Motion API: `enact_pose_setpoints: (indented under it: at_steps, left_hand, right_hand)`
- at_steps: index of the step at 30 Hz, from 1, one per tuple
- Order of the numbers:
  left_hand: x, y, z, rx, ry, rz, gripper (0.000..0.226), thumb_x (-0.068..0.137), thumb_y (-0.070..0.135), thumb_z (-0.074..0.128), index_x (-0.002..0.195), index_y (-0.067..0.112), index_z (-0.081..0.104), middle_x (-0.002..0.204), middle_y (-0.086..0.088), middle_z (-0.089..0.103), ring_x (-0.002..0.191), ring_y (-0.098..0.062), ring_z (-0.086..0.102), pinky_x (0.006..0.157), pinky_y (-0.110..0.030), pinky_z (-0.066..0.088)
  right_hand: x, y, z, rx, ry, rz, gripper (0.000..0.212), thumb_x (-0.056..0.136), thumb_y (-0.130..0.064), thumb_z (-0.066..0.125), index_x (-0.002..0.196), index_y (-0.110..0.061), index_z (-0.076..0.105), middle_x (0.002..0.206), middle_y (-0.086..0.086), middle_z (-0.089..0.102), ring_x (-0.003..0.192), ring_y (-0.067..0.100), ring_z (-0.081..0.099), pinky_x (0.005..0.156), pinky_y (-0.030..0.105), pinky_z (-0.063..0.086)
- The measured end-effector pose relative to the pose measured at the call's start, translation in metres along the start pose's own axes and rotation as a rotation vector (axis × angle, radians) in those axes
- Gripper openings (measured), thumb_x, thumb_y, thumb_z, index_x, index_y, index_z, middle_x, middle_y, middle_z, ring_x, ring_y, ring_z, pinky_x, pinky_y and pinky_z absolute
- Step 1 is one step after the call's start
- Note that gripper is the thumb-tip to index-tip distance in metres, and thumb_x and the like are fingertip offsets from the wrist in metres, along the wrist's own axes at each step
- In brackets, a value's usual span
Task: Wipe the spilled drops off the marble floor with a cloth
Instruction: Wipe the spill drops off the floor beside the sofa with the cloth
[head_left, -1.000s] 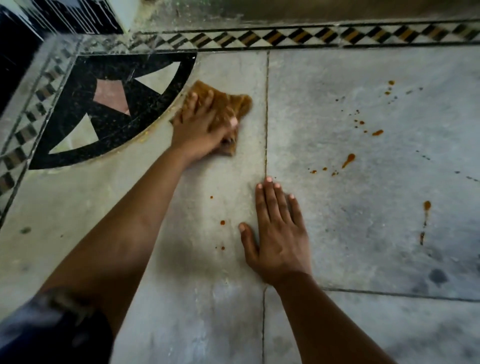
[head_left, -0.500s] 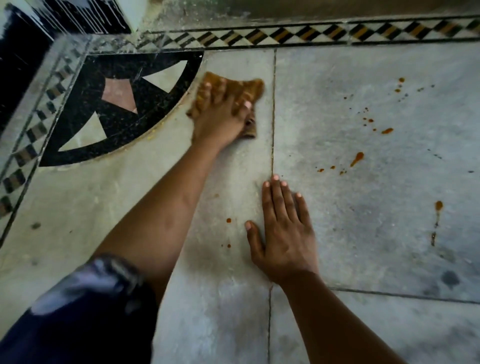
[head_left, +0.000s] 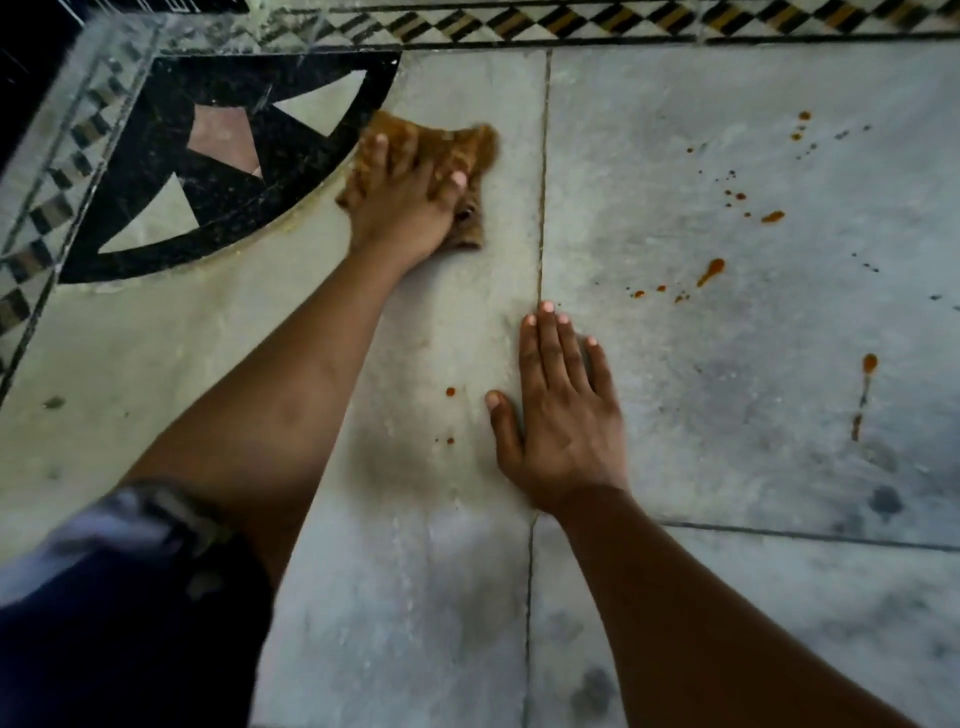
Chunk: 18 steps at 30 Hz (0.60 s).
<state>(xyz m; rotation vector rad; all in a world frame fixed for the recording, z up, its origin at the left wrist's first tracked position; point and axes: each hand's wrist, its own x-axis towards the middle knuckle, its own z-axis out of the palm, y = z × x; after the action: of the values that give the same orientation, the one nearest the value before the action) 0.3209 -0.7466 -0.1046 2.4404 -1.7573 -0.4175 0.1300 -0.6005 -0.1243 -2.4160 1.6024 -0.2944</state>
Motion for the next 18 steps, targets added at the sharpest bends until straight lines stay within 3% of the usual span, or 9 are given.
enact_pose_setpoints:
  at_steps: [5, 7, 9, 13, 18]
  left_hand:
    - [-0.144, -0.038, 0.014, 0.038, 0.041, 0.251, 0.061, 0.09, 0.06, 0.013, 0.147, 0.04, 0.005, 0.159, 0.008, 0.003, 0.146, -0.018, -0.005, 0.115, -0.046, 0.0]
    - [-0.17, -0.065, 0.01, 0.068, 0.022, 0.223, 0.06, 0.086, 0.062, 0.009, 0.143, 0.044, -0.001, 0.158, 0.01, 0.004, 0.146, -0.017, -0.004, 0.116, -0.046, -0.001]
    - [-0.152, -0.078, 0.004, 0.098, 0.023, 0.114, 0.063, 0.089, 0.06, 0.013, 0.147, 0.038, 0.004, 0.159, 0.008, 0.002, 0.146, -0.018, -0.005, 0.116, -0.048, -0.002]
    - [-0.093, -0.042, 0.002, 0.022, 0.001, -0.154, 0.059, 0.097, 0.055, 0.019, 0.15, 0.032, 0.009, 0.16, 0.005, -0.004, 0.146, -0.022, -0.011, 0.116, -0.051, -0.003]
    - [-0.168, 0.002, 0.029, 0.02, 0.02, 0.009, 0.058, 0.097, 0.054, 0.019, 0.15, 0.032, 0.012, 0.16, 0.004, -0.003, 0.146, -0.021, -0.009, 0.116, -0.049, -0.002]
  right_hand:
    - [0.0, 0.0, -0.001, 0.019, 0.025, -0.003, 0.068, 0.087, -0.037, 0.018, 0.145, 0.0, 0.026, 0.153, 0.018, 0.023, 0.143, 0.027, 0.02, 0.116, 0.039, 0.006]
    - [0.002, 0.0, -0.001, 0.01, 0.009, -0.005, 0.07, 0.087, -0.037, 0.014, 0.146, -0.002, 0.022, 0.155, 0.016, 0.019, 0.144, 0.025, 0.016, 0.117, 0.039, 0.003]
    - [0.001, 0.0, 0.001, -0.004, 0.0, -0.008, 0.071, 0.086, -0.038, 0.01, 0.147, -0.003, 0.017, 0.156, 0.014, 0.014, 0.145, 0.023, 0.011, 0.117, 0.038, 0.0]
    - [0.001, 0.002, 0.002, -0.01, -0.011, -0.008, 0.067, 0.089, -0.037, 0.014, 0.149, -0.005, 0.01, 0.158, 0.012, 0.007, 0.146, 0.021, 0.004, 0.117, 0.036, -0.003]
    - [-0.001, 0.002, -0.002, 0.05, 0.126, 0.022, 0.065, 0.091, -0.034, 0.018, 0.148, -0.003, 0.008, 0.157, 0.014, 0.005, 0.146, 0.024, 0.004, 0.117, 0.034, -0.001]
